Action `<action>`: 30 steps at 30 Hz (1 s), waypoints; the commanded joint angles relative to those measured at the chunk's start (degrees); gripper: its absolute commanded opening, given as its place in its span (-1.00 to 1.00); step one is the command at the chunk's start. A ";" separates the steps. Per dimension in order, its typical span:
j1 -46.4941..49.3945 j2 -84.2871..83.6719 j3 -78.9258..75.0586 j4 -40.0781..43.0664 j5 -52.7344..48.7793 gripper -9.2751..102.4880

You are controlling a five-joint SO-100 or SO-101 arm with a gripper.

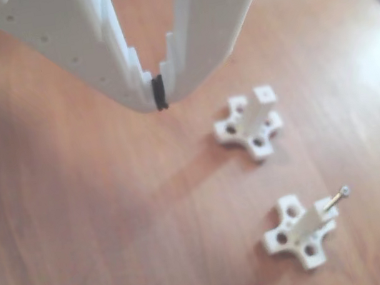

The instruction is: Grab the screw and set it in the hole.

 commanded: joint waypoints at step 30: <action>6.59 -38.50 -38.76 0.97 -0.53 -0.88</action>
